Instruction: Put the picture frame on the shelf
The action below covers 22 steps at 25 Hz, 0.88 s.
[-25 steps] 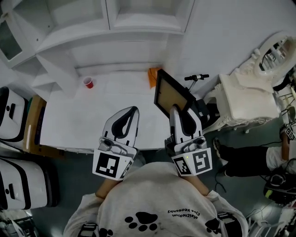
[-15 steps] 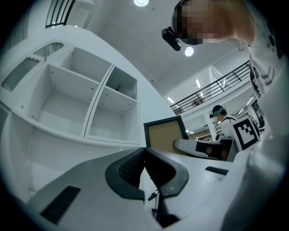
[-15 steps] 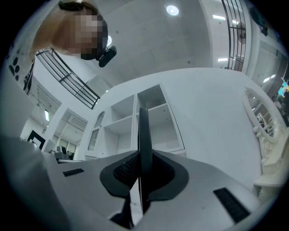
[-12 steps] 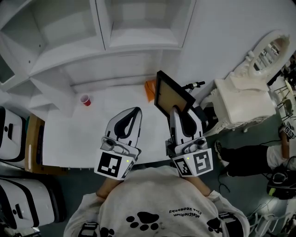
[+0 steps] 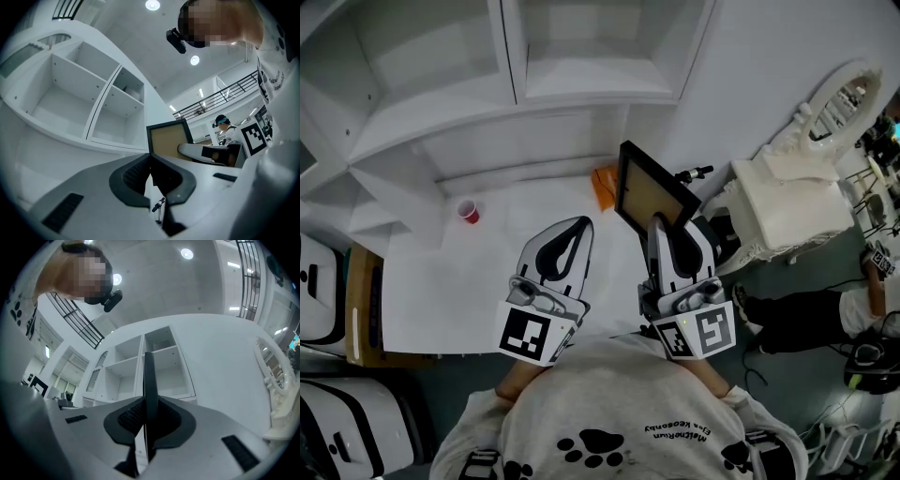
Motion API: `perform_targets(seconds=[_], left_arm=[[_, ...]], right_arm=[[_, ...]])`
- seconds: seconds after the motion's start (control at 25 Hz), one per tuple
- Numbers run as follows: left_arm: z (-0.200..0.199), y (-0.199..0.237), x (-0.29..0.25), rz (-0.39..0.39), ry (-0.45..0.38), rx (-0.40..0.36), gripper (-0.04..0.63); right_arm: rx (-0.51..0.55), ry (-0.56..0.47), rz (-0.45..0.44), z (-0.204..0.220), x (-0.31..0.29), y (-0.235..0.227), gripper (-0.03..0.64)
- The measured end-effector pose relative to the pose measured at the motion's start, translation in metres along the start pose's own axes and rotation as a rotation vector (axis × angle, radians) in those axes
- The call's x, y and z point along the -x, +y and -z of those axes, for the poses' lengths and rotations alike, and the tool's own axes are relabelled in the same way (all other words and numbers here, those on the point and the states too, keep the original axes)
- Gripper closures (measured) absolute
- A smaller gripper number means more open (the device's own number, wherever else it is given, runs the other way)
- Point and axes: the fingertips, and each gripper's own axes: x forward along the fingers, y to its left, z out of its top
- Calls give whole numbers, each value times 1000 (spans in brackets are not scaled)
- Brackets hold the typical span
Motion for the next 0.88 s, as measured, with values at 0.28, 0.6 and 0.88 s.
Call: perform_targets(seconds=[0.28,0.6,0.88], left_arm=[[1,12,-5,9,-10,32,575],[-8,23,-25,-5,-15,14,575],[-24,30,-44,-24,-38,1,575]], right_arm=[[35,8,-5,-1,-14,4,549],[73,-3,-25,-6,-34,-5,549],[78,-24,-51,-17,-52,-17,549]])
